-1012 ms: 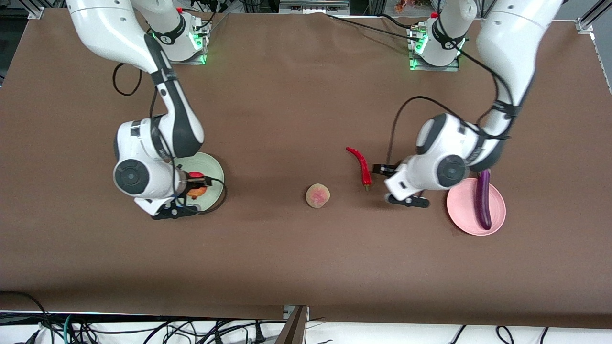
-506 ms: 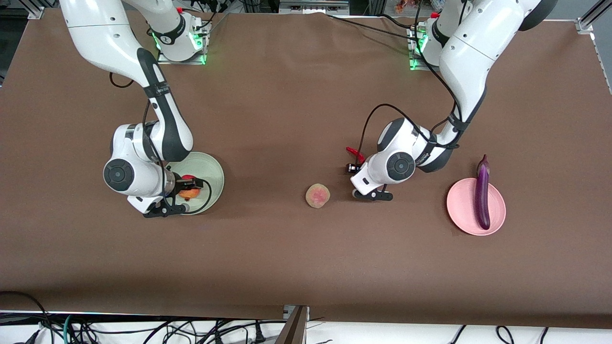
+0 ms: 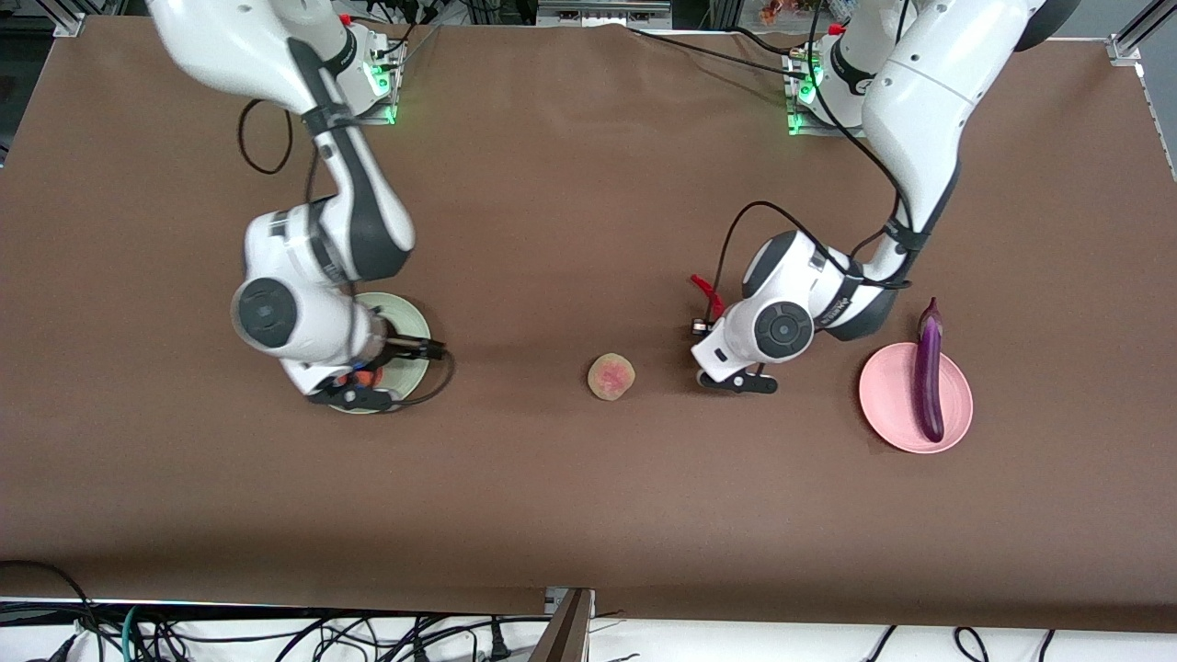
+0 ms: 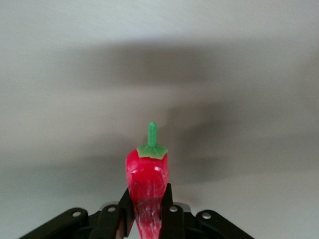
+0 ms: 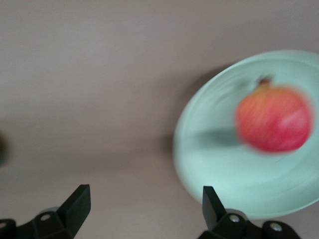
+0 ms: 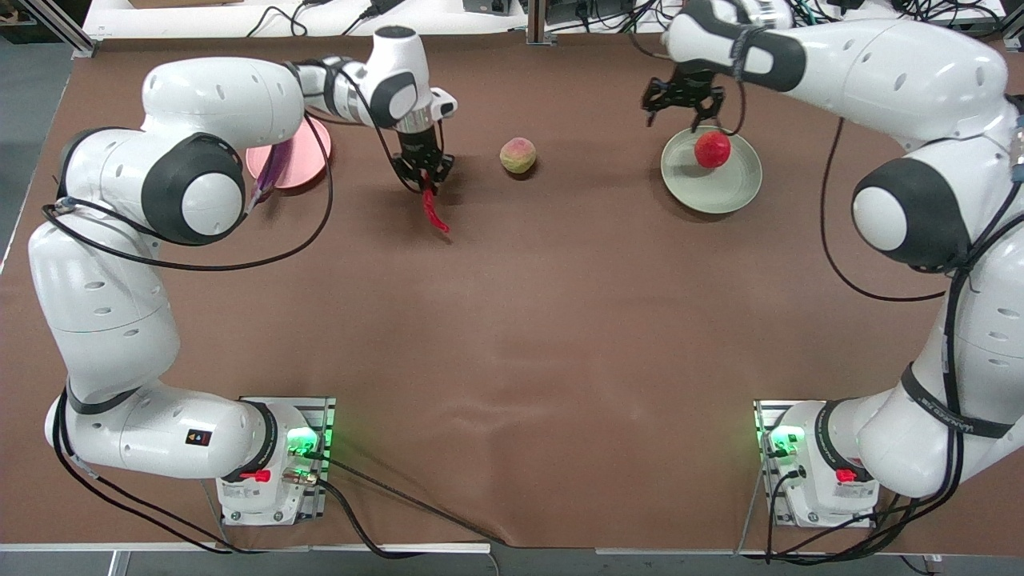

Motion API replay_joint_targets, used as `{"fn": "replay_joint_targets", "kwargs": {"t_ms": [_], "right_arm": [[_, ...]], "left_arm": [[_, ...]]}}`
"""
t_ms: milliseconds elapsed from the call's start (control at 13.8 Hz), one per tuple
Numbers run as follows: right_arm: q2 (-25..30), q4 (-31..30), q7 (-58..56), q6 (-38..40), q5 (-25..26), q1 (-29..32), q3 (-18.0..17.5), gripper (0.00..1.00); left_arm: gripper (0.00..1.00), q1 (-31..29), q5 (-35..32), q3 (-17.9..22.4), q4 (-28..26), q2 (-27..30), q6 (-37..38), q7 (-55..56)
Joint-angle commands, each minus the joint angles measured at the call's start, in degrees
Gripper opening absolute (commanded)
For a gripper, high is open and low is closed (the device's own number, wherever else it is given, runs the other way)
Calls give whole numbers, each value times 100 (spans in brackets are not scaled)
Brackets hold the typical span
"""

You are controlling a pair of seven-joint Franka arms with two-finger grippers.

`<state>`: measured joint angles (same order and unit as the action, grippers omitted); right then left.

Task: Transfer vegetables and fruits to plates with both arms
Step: 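Place the chili on the pink plate while the right gripper grasps peach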

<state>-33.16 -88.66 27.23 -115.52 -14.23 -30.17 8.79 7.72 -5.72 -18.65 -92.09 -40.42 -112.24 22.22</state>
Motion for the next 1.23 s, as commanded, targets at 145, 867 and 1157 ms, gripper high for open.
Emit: {"fn": "replay_joint_targets", "kwargs": {"t_ms": [145, 867, 1157], "right_arm": [[-1479, 1674, 2687, -987, -467, -1024, 9, 99], [-2502, 2564, 4053, -2325, -467, -1491, -43, 99], [-2695, 2521, 4265, -2545, -406, -1754, -44, 99]], "left_arm": [[0, -569, -875, 45, 824, 157, 1782, -619], [100, -1687, -1915, 151, 841, -63, 887, -2609], [100, -1695, -1574, 81, 859, 436, 905, -2670]]}}
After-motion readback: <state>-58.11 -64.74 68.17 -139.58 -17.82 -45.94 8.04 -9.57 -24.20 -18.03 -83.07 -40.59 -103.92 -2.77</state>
